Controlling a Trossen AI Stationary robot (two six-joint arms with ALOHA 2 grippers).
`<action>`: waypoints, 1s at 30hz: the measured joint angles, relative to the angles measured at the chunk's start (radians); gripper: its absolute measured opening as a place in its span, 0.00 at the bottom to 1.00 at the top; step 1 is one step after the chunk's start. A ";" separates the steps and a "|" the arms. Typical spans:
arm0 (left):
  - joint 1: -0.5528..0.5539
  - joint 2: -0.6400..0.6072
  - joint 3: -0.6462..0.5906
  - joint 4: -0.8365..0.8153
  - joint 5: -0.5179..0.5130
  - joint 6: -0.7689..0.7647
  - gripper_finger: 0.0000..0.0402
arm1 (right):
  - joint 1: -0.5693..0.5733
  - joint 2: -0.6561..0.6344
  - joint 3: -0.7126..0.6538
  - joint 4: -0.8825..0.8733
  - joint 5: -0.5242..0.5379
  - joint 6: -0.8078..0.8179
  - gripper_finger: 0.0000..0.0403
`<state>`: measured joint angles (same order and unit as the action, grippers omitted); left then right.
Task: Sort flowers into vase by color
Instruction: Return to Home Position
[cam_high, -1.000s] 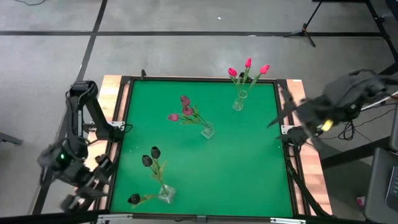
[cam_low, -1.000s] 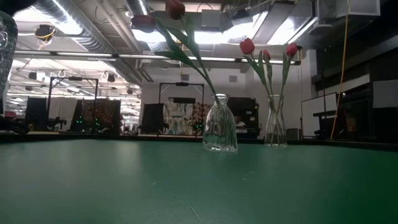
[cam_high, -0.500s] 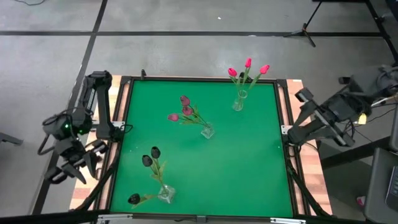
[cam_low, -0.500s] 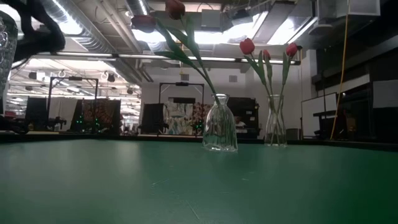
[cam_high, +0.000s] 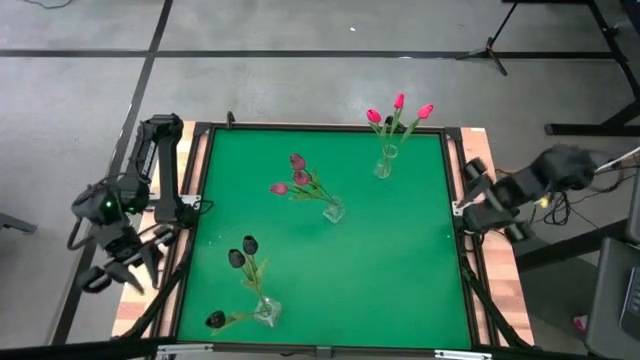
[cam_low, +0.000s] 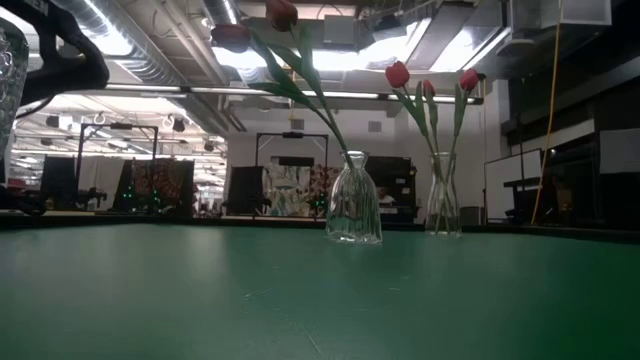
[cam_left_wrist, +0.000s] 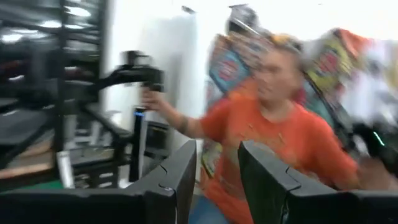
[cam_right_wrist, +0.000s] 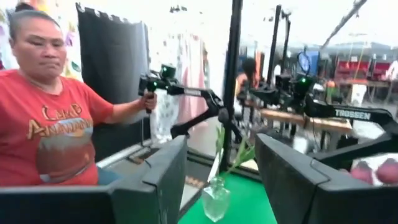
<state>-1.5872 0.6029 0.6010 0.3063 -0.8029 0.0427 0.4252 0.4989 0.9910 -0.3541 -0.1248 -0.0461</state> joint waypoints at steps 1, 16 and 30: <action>-0.001 -0.001 0.000 -0.025 0.041 0.014 0.29 | 0.000 -0.035 -0.069 0.058 -0.004 0.001 0.47; -0.006 -0.010 -0.426 0.672 0.416 0.019 0.29 | 0.000 -0.475 -0.752 0.544 0.026 0.097 0.47; -0.029 -0.014 -0.531 1.261 0.555 0.094 0.29 | 0.000 -0.496 -0.576 0.470 0.020 0.091 0.47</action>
<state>-1.6163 0.5885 0.0699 1.5676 -0.2478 0.1371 0.4252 0.0029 0.4153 0.1156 -0.1050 0.0448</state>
